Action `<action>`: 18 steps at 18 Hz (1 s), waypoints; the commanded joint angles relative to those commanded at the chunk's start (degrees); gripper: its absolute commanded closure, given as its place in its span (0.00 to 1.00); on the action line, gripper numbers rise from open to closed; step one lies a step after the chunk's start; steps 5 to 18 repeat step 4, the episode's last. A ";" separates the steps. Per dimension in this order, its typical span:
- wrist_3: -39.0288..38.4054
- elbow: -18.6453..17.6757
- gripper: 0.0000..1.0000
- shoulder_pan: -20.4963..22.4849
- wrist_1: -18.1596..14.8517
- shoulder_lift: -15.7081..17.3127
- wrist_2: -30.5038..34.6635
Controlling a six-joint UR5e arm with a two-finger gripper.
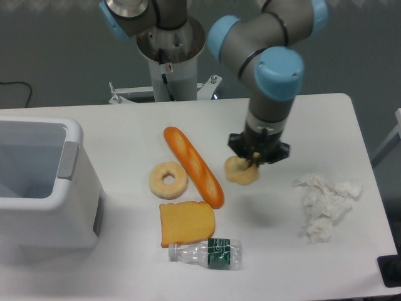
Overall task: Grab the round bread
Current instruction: 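Lift the held round bread up and away from the baguette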
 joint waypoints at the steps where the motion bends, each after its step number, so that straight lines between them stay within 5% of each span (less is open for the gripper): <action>1: 1.32 1.49 1.00 0.09 -0.35 -0.53 0.17; 18: 2.74 2.39 1.00 0.18 -1.84 -0.80 1.66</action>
